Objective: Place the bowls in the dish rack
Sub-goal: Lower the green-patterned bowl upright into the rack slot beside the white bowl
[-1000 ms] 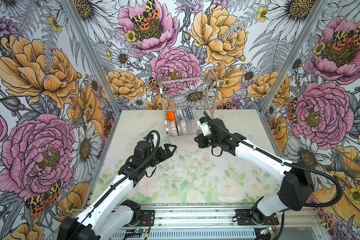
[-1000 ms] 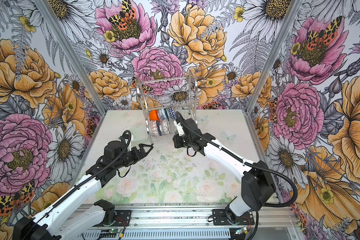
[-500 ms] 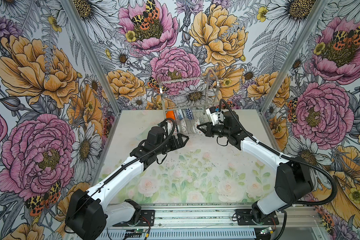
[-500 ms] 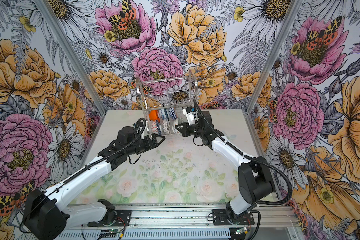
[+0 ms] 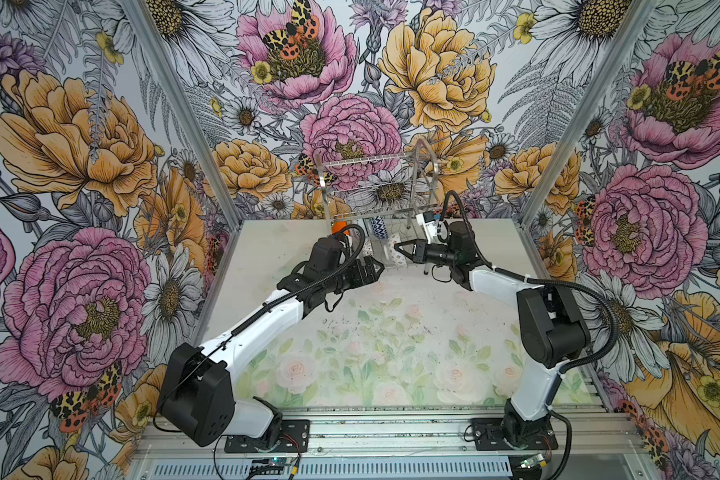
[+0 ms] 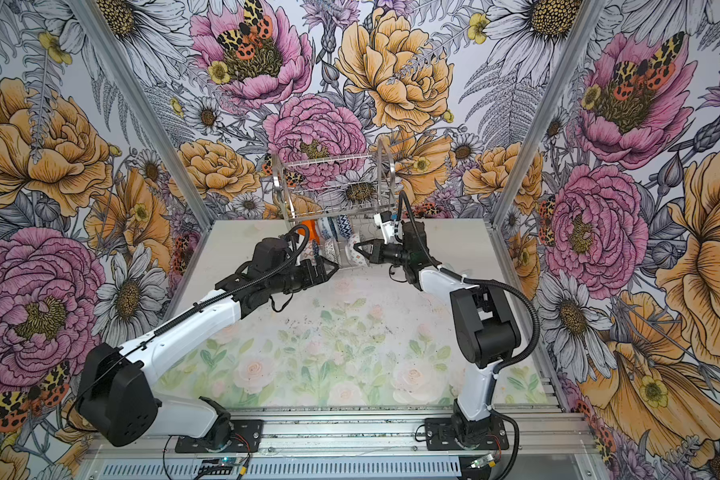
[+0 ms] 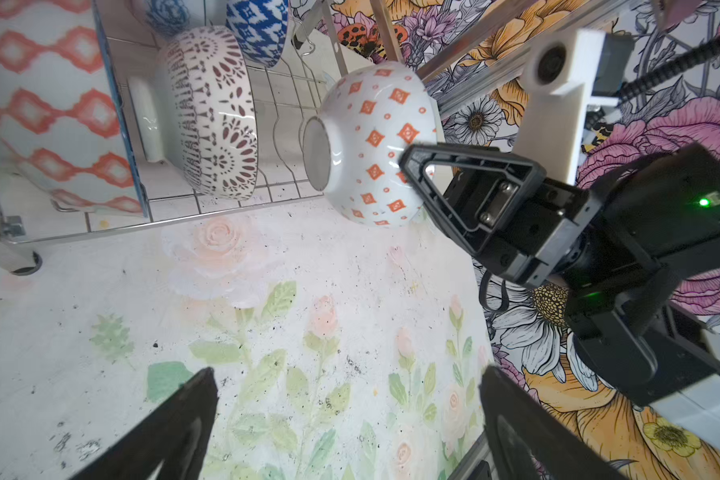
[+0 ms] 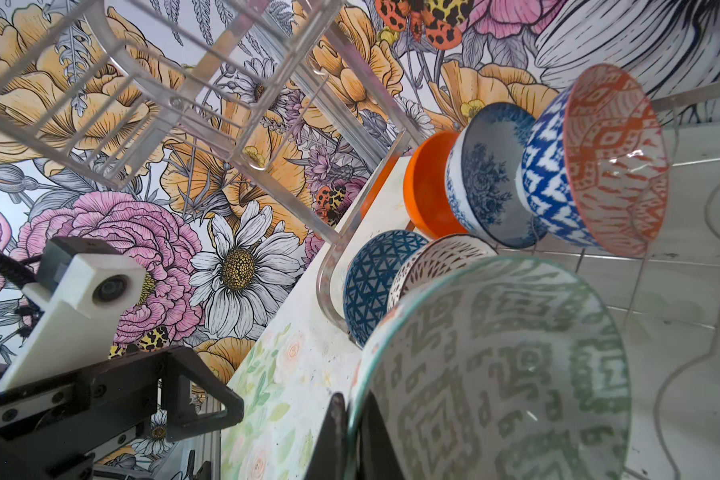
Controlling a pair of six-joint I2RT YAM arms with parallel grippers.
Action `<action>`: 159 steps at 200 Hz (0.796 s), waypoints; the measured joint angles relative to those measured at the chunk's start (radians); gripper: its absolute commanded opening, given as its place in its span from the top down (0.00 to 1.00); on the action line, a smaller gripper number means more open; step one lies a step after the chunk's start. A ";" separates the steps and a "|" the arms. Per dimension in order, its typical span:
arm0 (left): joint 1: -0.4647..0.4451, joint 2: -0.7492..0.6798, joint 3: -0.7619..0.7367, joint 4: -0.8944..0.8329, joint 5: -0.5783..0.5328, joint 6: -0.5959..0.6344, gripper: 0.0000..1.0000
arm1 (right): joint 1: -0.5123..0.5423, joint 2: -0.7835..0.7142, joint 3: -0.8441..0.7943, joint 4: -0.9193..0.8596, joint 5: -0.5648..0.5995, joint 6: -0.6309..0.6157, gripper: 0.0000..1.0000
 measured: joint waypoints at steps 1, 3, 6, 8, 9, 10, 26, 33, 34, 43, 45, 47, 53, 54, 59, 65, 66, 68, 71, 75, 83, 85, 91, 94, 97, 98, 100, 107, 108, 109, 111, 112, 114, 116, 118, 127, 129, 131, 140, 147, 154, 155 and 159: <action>0.000 0.000 0.000 0.000 0.000 0.000 0.01 | 0.000 0.002 0.001 0.001 -0.001 0.001 1.00; 0.000 0.000 -0.001 0.001 0.000 0.001 0.01 | -0.001 0.006 0.005 0.006 -0.002 0.005 1.00; 0.000 0.000 -0.003 0.003 0.000 0.003 0.01 | -0.001 0.010 0.010 0.012 -0.003 0.008 1.00; 0.000 0.000 -0.003 0.003 0.000 0.004 0.01 | -0.001 0.014 0.013 0.016 -0.003 0.010 1.00; 0.000 0.000 -0.004 0.004 0.000 0.004 0.01 | -0.001 0.017 0.016 0.019 -0.003 0.013 1.00; 0.000 0.000 -0.005 0.004 0.000 0.004 0.01 | -0.001 0.019 0.017 0.021 -0.003 0.014 1.00; 0.000 0.002 -0.010 0.007 0.000 0.011 0.01 | -0.001 0.043 0.042 0.047 -0.007 0.032 1.00; 0.000 0.004 -0.011 0.006 0.000 0.012 0.01 | -0.001 0.054 0.053 0.054 -0.008 0.039 1.00; 0.000 0.004 -0.011 0.006 0.001 0.012 0.01 | -0.001 0.055 0.053 0.054 -0.008 0.039 1.00; 0.001 0.006 -0.011 0.007 0.001 0.014 0.01 | 0.000 0.068 0.064 0.064 -0.008 0.048 1.00; 0.002 0.006 -0.011 0.007 0.001 0.014 0.01 | 0.000 0.071 0.066 0.067 -0.008 0.049 1.00; 0.003 0.006 -0.011 0.006 0.001 0.015 0.01 | 0.000 0.074 0.068 0.071 -0.007 0.051 1.00; 0.004 0.006 -0.012 0.007 0.001 0.015 0.01 | 0.000 0.083 0.072 0.078 -0.005 0.057 1.00; 0.005 0.006 -0.012 0.007 0.001 0.016 0.02 | 0.000 0.084 0.072 0.079 -0.005 0.058 1.00; 0.007 0.006 -0.012 0.007 0.001 0.018 0.01 | 0.000 0.090 0.075 0.083 -0.005 0.061 1.00; 0.010 0.006 -0.012 0.007 0.001 0.019 0.01 | 0.000 0.097 0.077 0.087 -0.002 0.067 1.00; 0.010 0.006 -0.012 0.008 0.001 0.019 0.01 | 0.000 0.098 0.078 0.087 -0.002 0.066 1.00; 0.011 0.006 -0.012 0.007 0.001 0.019 0.01 | 0.000 0.101 0.079 0.088 -0.001 0.068 1.00; 0.013 0.006 -0.013 0.007 0.001 0.019 0.01 | 0.000 0.103 0.079 0.090 -0.001 0.071 1.00; 0.014 0.006 -0.013 0.008 0.001 0.019 0.01 | 0.000 0.108 0.080 0.093 0.000 0.071 1.00; 0.017 0.006 -0.015 0.010 0.001 0.019 0.01 | 0.003 0.116 0.083 0.097 0.003 0.075 1.00; 0.018 0.006 -0.016 0.010 0.001 0.019 0.01 | 0.004 0.116 0.083 0.097 0.003 0.075 1.00; 0.018 0.006 -0.016 0.010 0.001 0.019 0.01 | 0.004 0.122 0.085 0.100 0.008 0.078 1.00; 0.018 0.006 -0.017 0.010 0.001 0.019 0.02 | 0.005 0.122 0.085 0.100 0.010 0.078 1.00; 0.019 0.006 -0.017 0.010 0.001 0.019 0.01 | 0.005 0.126 0.085 0.101 0.012 0.078 1.00; 0.019 0.006 -0.017 0.010 0.001 0.019 0.02 | 0.005 0.126 0.085 0.101 0.013 0.079 1.00; 0.020 0.006 -0.017 0.010 0.001 0.019 0.01 | 0.006 0.127 0.085 0.101 0.014 0.079 1.00; 0.020 0.006 -0.017 0.011 0.002 0.019 0.01 | 0.008 0.131 0.085 0.102 0.017 0.081 1.00; 0.020 0.006 -0.017 0.011 0.002 0.019 0.01 | 0.009 0.133 0.085 0.102 0.018 0.082 1.00; 0.020 0.006 -0.017 0.011 0.002 0.019 0.01 | 0.009 0.134 0.085 0.102 0.018 0.082 1.00; 0.020 0.006 -0.017 0.011 0.002 0.019 0.01 | 0.010 0.135 0.086 0.102 0.018 0.082 1.00; 0.020 0.006 -0.017 0.011 0.002 0.019 0.01 | 0.010 0.135 0.087 0.102 0.018 0.082 1.00; 0.020 0.006 -0.017 0.011 0.002 0.019 0.01 | 0.011 0.137 0.087 0.102 0.020 0.082 1.00; 0.020 0.006 -0.017 0.011 0.002 0.019 0.01 | 0.012 0.139 0.088 0.102 0.020 0.082 1.00; 0.020 0.006 -0.017 0.011 0.003 0.019 0.01 | 0.013 0.141 0.090 0.102 0.020 0.082 1.00; 0.021 0.006 -0.017 0.011 0.005 0.019 0.01 | 0.017 0.150 0.095 0.103 0.022 0.082 1.00; 0.021 0.006 -0.017 0.011 0.005 0.019 0.01 | 0.018 0.152 0.097 0.103 0.023 0.083 1.00; 0.021 0.006 -0.017 0.011 0.005 0.019 0.01 | 0.019 0.154 0.098 0.104 0.023 0.083 1.00; 0.024 0.006 -0.017 0.011 0.005 0.019 0.01 | 0.023 0.162 0.101 0.105 0.026 0.084 1.00; 0.027 0.006 -0.017 0.011 0.005 0.019 0.01 | 0.026 0.166 0.102 0.106 0.027 0.085 1.00; 0.032 0.006 -0.017 0.011 0.005 0.019 0.01 | 0.028 0.171 0.103 0.106 0.028 0.086 1.00; 0.032 0.006 -0.017 0.011 0.005 0.019 0.01 | 0.028 0.171 0.103 0.106 0.028 0.086 1.00; 0.034 0.006 -0.017 0.011 0.005 0.019 0.01 | 0.029 0.173 0.103 0.106 0.028 0.086 1.00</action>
